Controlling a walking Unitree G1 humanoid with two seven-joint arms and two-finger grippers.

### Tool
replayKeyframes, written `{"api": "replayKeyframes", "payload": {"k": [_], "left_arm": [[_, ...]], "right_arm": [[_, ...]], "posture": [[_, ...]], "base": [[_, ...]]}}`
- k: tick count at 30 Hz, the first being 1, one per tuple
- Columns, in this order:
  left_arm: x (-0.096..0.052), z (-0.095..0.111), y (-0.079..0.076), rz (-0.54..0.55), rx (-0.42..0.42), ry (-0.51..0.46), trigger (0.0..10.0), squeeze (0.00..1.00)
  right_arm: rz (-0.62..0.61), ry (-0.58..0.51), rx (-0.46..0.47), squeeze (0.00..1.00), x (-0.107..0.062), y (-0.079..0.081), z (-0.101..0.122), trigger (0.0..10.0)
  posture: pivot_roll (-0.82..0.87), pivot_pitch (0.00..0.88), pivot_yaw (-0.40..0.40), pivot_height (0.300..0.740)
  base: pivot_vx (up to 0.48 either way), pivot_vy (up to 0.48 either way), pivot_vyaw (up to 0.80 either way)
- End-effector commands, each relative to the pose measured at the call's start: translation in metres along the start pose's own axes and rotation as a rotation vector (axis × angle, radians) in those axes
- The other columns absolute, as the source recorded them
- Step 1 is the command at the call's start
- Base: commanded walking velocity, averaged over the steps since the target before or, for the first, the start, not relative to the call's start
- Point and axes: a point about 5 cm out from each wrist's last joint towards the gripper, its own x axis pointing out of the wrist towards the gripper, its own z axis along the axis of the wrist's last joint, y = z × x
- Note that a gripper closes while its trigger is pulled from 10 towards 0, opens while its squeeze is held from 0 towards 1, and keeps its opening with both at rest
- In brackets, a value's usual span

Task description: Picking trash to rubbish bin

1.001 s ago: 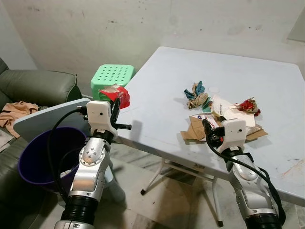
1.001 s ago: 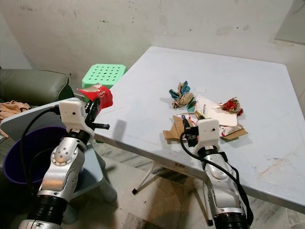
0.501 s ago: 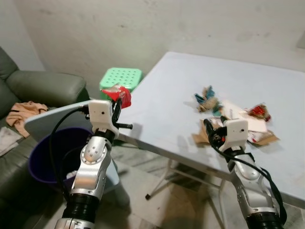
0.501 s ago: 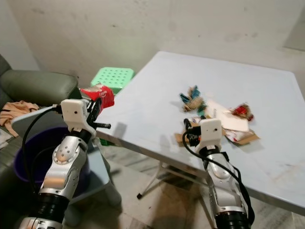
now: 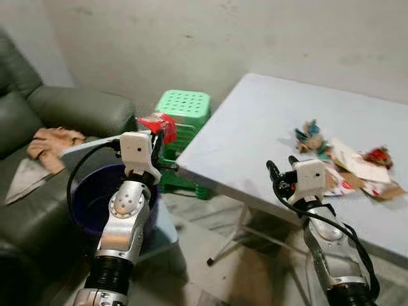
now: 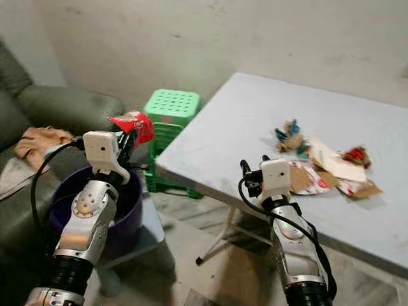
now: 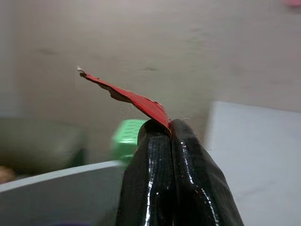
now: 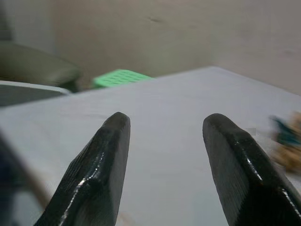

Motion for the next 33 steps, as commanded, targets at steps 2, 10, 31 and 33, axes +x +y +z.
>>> {"api": "replayKeyframes", "payload": {"k": [2,10,31,33], "left_arm": [[0.0,-0.002,-0.001,0.013,0.01,0.015,10.0,0.0],[0.0,-0.002,0.0,0.025,0.013,0.026,10.0,0.0],[-0.005,-0.01,0.01,0.125,-0.016,0.076,10.0,0.0],[-0.004,-0.01,0.013,0.141,-0.019,0.085,10.0,0.0]], "right_arm": [[0.004,0.002,-0.014,0.0,0.0,-0.003,0.001,10.0],[0.006,0.003,-0.011,0.0,0.001,-0.003,0.0,10.0],[0.039,-0.01,0.03,0.0,0.0,-0.004,0.003,10.0],[0.05,-0.015,0.029,0.0,-0.001,-0.003,0.004,10.0]], "posture": [[0.1,0.0,-0.005,0.74],[0.11,0.0,-0.005,0.74],[0.12,0.0,-0.019,0.74],[0.12,0.002,-0.022,0.74]], "base": [[0.0,0.0,0.8],[0.0,0.0,0.8],[0.0,0.0,0.53],[0.0,0.0,0.0]]}}
